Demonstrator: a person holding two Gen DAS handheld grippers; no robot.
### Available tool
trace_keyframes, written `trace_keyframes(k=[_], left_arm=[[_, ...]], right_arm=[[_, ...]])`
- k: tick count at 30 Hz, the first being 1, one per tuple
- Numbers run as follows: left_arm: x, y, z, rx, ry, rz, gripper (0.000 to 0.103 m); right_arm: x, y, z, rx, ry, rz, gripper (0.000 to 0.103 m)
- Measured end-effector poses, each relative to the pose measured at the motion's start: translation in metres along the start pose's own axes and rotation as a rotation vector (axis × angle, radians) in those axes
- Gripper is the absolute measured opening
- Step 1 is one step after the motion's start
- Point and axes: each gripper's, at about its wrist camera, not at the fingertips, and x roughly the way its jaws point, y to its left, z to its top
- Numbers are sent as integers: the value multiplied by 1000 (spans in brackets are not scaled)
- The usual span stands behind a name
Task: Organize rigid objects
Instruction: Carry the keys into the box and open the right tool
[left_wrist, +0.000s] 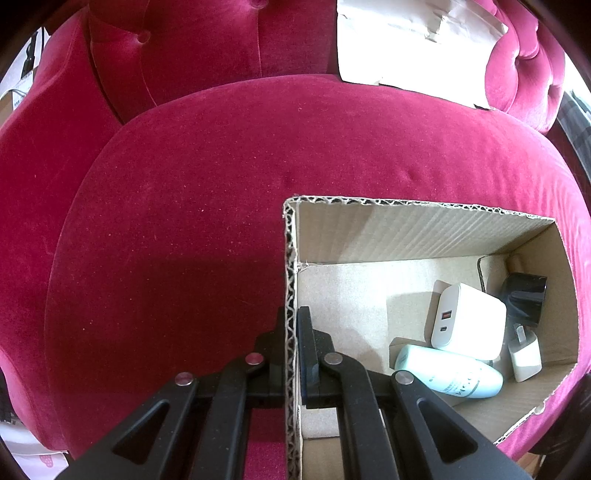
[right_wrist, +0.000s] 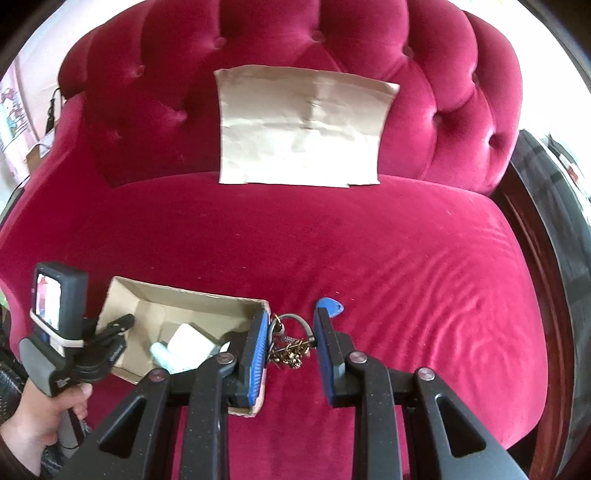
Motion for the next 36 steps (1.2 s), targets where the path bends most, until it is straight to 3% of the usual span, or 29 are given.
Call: trace_keyframes(k=[14, 36], left_arm=[[-1, -1, 0, 0, 0, -3, 3], [-1, 0, 1, -2, 0, -7, 3]], right_arm=[[6, 52, 8, -70, 9, 70, 26], [61, 86, -3, -90, 74, 64, 26]])
